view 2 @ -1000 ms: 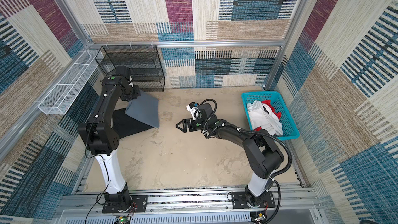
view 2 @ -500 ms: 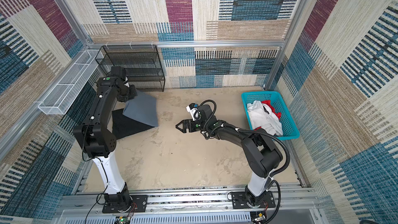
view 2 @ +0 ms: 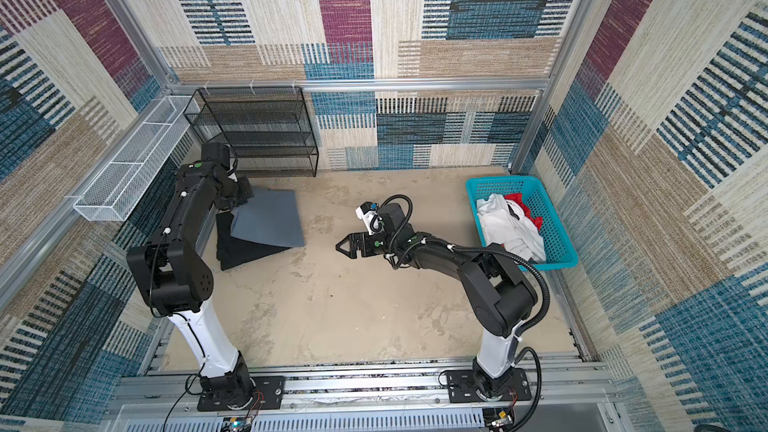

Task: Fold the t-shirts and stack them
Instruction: 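Lift the grey-blue shirt onto the black shirt with left gripper while right withdraws, then lower the grey-blue shirt onto the black shirt and open the left gripper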

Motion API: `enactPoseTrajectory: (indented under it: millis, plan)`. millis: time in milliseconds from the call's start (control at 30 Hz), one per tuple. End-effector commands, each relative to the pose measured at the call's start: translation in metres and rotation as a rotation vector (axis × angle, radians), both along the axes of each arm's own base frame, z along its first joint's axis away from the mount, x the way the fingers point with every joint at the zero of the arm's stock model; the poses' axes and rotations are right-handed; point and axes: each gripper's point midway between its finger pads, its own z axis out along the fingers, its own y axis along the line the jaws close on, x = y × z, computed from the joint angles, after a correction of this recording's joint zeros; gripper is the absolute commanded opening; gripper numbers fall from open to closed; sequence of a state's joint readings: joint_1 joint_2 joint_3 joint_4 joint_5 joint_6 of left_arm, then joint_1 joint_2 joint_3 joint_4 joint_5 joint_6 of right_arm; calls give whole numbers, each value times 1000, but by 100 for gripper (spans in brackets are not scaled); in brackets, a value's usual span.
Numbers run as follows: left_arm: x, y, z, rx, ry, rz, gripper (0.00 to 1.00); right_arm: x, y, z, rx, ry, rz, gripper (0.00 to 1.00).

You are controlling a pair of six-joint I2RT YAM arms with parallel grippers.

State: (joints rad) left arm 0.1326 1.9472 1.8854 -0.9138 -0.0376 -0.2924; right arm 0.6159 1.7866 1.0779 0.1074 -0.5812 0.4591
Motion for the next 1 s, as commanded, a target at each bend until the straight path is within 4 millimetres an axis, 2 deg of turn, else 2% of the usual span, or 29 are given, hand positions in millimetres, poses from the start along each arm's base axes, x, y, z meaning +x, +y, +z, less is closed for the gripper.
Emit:
enactPoseTrajectory:
  millis: [0,600,800,967]
  plan:
    - [8,7,4,-5,-46,10,0,1,5,4,20,-6,12,99]
    - [-4,40,-30,-16,-16,102,0,-4,11,-15,1,38,38,99]
    - [-12,62,-26,70,-10,180,20,-8,12,-19,-5,48,51,99]
    - [-14,68,-32,90,-2,200,32,-11,14,-23,-4,58,62,99]
